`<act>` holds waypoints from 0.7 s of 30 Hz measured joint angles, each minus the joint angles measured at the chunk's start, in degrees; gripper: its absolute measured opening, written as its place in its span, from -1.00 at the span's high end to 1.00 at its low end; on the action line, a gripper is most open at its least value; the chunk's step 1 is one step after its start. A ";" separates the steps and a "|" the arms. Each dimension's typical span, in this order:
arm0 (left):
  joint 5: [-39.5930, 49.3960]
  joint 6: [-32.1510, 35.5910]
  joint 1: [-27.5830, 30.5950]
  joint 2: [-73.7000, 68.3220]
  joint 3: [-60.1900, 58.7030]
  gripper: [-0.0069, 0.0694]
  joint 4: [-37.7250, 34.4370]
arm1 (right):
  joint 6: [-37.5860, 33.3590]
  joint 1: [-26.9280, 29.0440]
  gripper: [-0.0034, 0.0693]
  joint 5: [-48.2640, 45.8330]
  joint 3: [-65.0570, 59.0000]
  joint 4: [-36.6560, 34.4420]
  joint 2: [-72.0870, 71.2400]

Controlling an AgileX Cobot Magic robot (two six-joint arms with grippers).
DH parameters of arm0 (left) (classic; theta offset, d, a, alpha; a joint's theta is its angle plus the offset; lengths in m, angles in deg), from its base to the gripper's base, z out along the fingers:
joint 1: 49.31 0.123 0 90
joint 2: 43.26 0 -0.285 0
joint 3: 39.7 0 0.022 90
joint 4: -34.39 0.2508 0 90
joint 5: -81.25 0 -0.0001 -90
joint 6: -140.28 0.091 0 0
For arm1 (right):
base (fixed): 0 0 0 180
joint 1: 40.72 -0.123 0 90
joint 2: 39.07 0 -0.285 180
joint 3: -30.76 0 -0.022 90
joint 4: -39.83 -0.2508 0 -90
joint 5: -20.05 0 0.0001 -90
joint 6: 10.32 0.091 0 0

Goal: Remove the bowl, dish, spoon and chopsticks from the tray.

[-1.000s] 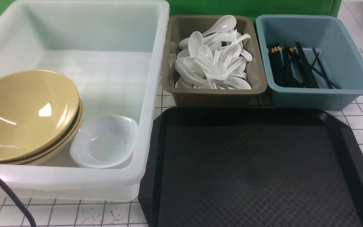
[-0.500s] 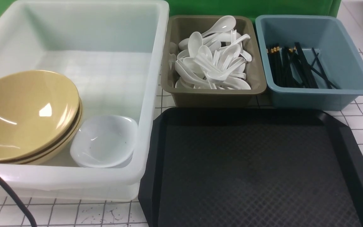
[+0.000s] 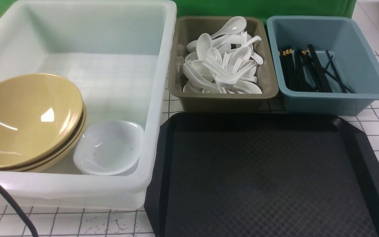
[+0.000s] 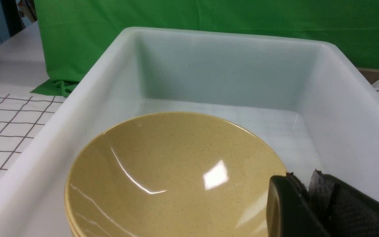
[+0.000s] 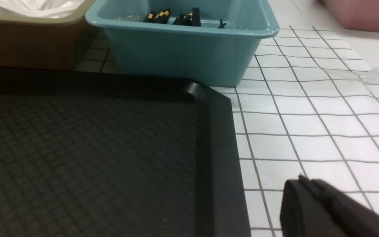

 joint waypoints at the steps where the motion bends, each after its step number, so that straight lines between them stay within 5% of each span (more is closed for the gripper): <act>1: 0.00 0.00 0.00 0.00 0.00 0.65 0.00 | 0.00 0.00 0.80 -0.06 0.00 0.00 0.00; 12: 0.19 -0.06 -0.39 6.91 -7.58 0.65 3.20 | -0.03 0.00 0.79 -0.18 0.00 0.00 0.00; 21: 2.42 -2.67 -0.89 23.69 -21.99 0.83 -1.83 | -0.03 0.00 0.78 -0.31 0.00 0.00 0.00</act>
